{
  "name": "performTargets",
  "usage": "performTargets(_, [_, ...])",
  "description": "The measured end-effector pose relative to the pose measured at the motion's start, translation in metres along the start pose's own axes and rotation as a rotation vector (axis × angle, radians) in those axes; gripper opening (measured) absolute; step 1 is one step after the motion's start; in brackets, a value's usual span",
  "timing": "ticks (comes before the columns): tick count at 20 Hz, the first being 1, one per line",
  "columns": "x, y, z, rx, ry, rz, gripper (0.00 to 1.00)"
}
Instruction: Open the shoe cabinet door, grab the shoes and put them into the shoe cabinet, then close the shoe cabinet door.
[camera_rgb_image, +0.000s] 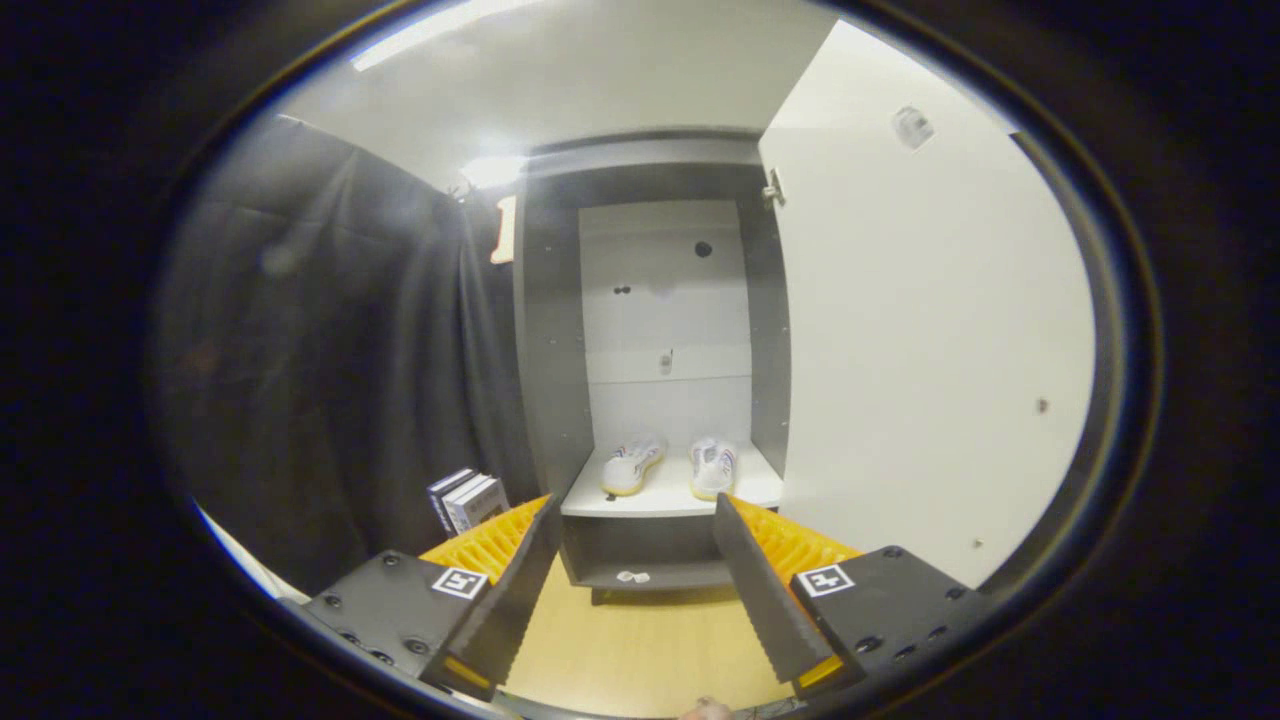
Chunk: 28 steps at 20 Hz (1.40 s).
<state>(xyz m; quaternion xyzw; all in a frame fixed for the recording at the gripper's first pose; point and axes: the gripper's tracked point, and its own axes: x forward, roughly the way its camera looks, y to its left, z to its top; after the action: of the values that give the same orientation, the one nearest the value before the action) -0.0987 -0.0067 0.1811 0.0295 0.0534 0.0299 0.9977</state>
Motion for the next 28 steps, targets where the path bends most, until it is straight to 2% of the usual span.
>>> performTargets(7, [-0.092, -0.119, 0.009, 0.063, -0.020, -0.180, 0.96])
performTargets(13, [-0.120, -0.240, 0.017, 0.044, -0.004, -0.262, 0.96])
performTargets(16, [-0.108, -0.285, 0.023, 0.012, -0.015, -0.260, 0.96])
performTargets(19, [-0.069, -0.313, 0.023, -0.037, -0.011, -0.222, 0.96])
performTargets(25, [0.004, -0.314, 0.026, -0.082, 0.000, -0.112, 0.96])
performTargets(28, [0.016, -0.304, 0.028, -0.074, -0.001, -0.061, 0.95])
